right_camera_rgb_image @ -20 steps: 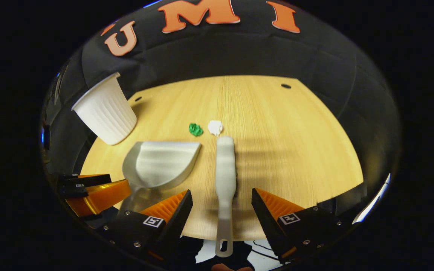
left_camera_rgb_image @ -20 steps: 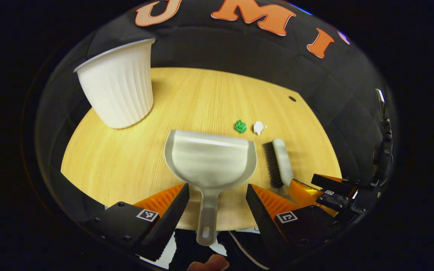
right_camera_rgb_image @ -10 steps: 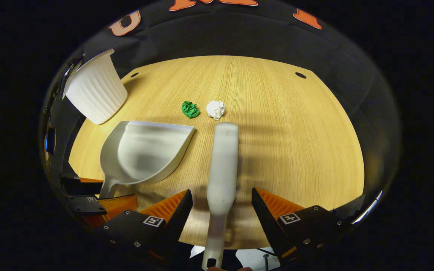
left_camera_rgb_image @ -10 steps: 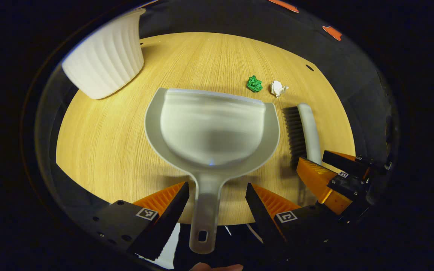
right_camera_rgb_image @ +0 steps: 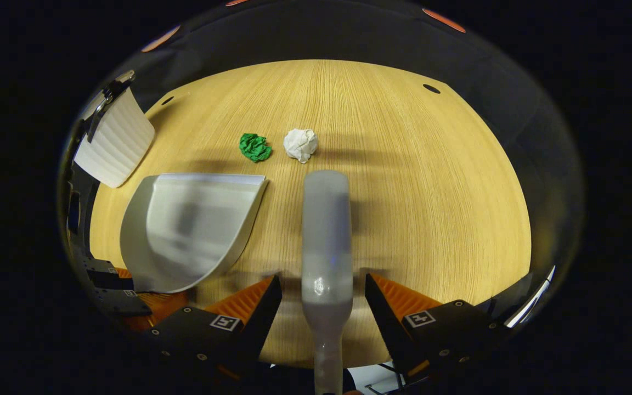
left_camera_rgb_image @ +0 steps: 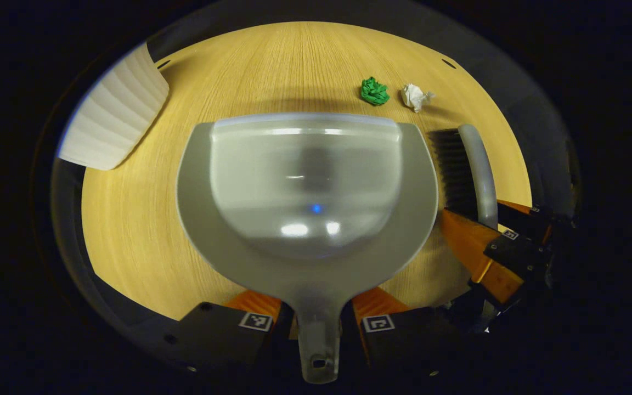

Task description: Pick up the small broom and dustpan from the desktop, sweep the trash into the dustpan with the broom, and then empty the trash into the garbage bin.

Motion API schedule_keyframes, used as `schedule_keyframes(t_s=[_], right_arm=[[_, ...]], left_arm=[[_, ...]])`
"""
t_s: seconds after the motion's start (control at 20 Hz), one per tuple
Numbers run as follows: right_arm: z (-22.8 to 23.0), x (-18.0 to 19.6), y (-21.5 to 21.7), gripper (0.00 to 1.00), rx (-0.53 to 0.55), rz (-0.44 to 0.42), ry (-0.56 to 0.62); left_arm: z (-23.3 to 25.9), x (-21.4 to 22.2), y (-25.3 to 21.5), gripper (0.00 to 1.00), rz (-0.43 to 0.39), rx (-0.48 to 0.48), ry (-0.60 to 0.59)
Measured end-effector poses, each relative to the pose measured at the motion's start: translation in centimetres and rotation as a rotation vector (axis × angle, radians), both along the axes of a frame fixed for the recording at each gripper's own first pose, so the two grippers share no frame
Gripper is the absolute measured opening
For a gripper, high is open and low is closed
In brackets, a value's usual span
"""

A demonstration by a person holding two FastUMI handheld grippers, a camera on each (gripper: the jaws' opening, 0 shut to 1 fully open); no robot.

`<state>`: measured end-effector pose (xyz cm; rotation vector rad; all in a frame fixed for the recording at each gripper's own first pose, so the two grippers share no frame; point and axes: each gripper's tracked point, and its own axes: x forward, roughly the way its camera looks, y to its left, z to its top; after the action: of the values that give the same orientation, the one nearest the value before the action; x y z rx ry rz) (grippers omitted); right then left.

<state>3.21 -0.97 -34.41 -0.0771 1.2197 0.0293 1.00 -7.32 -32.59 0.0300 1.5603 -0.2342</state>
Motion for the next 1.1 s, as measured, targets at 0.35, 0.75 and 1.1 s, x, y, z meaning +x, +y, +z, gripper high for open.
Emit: schedule_keyframes(t_s=[0.35, 0.75, 1.1], right_arm=[[-0.5, 0.3, -0.2, 0.43, 0.016, 0.01, 0.073], [1.2, 6.3, -4.1, 0.38, 0.006, 0.03, 0.059], [1.2, 16.4, -3.8, 0.38, -0.064, 0.261, -0.005]], left_arm=[[0.5, 0.7, 0.0, 0.31, -0.014, -0.007, 0.037], [1.4, 2.4, 1.5, 0.31, -0.148, -0.05, 0.069], [3.1, 4.6, 1.4, 0.31, -0.29, -0.057, 0.061]])
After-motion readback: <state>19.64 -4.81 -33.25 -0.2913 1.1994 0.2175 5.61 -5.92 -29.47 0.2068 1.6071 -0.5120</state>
